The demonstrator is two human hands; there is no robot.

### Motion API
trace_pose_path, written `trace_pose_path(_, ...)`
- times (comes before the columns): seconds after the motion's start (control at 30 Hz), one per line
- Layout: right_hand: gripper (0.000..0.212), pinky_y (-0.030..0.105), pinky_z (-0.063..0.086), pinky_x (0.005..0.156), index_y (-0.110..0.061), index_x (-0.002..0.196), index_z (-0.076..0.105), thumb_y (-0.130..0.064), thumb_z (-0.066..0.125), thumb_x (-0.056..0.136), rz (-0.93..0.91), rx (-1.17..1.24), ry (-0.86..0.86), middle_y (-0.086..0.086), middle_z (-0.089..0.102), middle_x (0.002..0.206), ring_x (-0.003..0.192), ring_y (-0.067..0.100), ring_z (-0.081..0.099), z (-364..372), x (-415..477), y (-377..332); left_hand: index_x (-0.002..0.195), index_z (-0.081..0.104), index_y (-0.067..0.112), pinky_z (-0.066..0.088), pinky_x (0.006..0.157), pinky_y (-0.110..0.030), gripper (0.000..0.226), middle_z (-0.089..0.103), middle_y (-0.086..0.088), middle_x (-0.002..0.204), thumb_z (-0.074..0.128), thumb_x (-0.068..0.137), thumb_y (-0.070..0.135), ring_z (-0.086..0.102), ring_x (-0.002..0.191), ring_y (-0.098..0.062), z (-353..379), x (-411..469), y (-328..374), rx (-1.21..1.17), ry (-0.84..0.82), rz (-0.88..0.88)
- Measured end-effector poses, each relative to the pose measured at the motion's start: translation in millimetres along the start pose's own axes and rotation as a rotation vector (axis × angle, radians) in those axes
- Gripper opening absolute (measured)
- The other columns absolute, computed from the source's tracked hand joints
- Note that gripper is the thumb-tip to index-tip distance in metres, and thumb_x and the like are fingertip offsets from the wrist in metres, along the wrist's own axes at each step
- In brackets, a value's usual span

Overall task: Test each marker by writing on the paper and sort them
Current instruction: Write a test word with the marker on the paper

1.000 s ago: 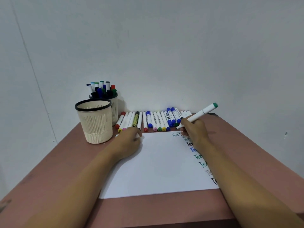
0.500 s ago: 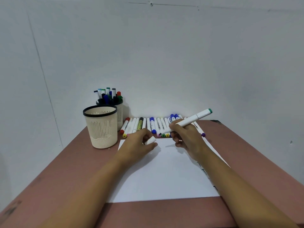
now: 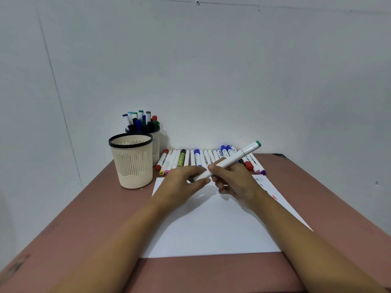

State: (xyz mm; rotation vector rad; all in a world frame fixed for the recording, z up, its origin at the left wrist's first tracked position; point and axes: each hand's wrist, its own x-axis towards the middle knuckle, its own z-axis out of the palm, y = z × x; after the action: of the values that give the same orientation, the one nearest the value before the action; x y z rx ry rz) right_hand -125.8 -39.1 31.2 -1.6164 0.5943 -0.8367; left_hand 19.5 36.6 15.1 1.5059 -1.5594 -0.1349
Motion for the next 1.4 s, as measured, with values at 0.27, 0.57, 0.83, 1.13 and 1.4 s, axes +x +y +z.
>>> trace_pose_path(0.27, 0.02, 0.018, 0.036, 0.05, -0.009, 0.071, 0.068, -0.014, 0.064, 0.09, 0.045, 0.206, 0.019, 0.001, 0.044, 0.059, 0.051, 0.008, 0.037, 1.7, 2.4, 4.2, 0.091, 0.069, 0.027, 0.038, 0.063, -0.024, 0.006, 0.061, -0.014, 0.07, 0.066, 0.086, 0.024, 0.049, 0.065, -0.014, 1.6, -1.4, 3.7, -0.074, -0.017, -0.082)
trace_pose_path(0.57, 0.014, 0.016, 0.04, 0.05, -0.002, 0.08, 0.063, -0.012, 0.062, 0.09, 0.071, 0.25, -0.022, 0.001, 0.045, 0.058, 0.049, 0.007, 0.039, 2.7, 3.1, 8.0, 0.054, 0.04, 0.026, 0.028, 0.049, -0.017, 0.043, 0.03, 0.008, 0.047, 0.062, 0.09, 0.019, 0.035, 0.048, -0.007, 5.3, -3.6, 4.1, 0.079, 0.001, 0.033)
trace_pose_path(0.83, 0.015, 0.016, 0.041, 0.049, -0.004, 0.078, 0.063, -0.014, 0.064, 0.089, 0.083, 0.259, 0.023, 0.0, 0.048, 0.057, 0.047, 0.007, 0.041, 3.6, 3.7, 7.1, 0.072, 0.059, 0.002, 0.026, 0.049, -0.019, 0.03, 0.038, 0.0, 0.052, 0.063, 0.09, 0.025, 0.034, 0.053, -0.013, 8.7, -0.6, 1.7, 0.075, 0.045, 0.058)
trace_pose_path(1.13, 0.029, 0.031, 0.048, 0.059, -0.016, 0.09, 0.061, -0.041, 0.048, 0.097, 0.14, 0.288, 0.399, 0.004, 0.06, 0.073, 0.067, 0.018, 0.057, -16.5, 16.4, 0.4, 0.082, 0.063, 0.021, 0.049, 0.07, -0.034, 0.011, 0.063, -0.007, 0.074, 0.072, 0.081, 0.014, 0.056, 0.069, -0.016, -9.1, 7.7, 3.2, -0.444, 0.289, -0.236)
trace_pose_path(1.4, 0.025, 0.035, 0.046, 0.079, -0.014, 0.105, 0.067, -0.025, 0.046, 0.097, -0.171, -1.072, 0.292, 0.008, 0.058, 0.103, 0.096, 0.024, 0.053, -15.7, 17.0, 43.7, 0.09, 0.062, 0.014, 0.054, 0.088, -0.039, 0.009, 0.068, -0.007, 0.089, 0.065, 0.086, 0.007, 0.066, 0.09, -0.024, -34.6, 15.6, 11.5, -0.586, 0.435, -0.239)
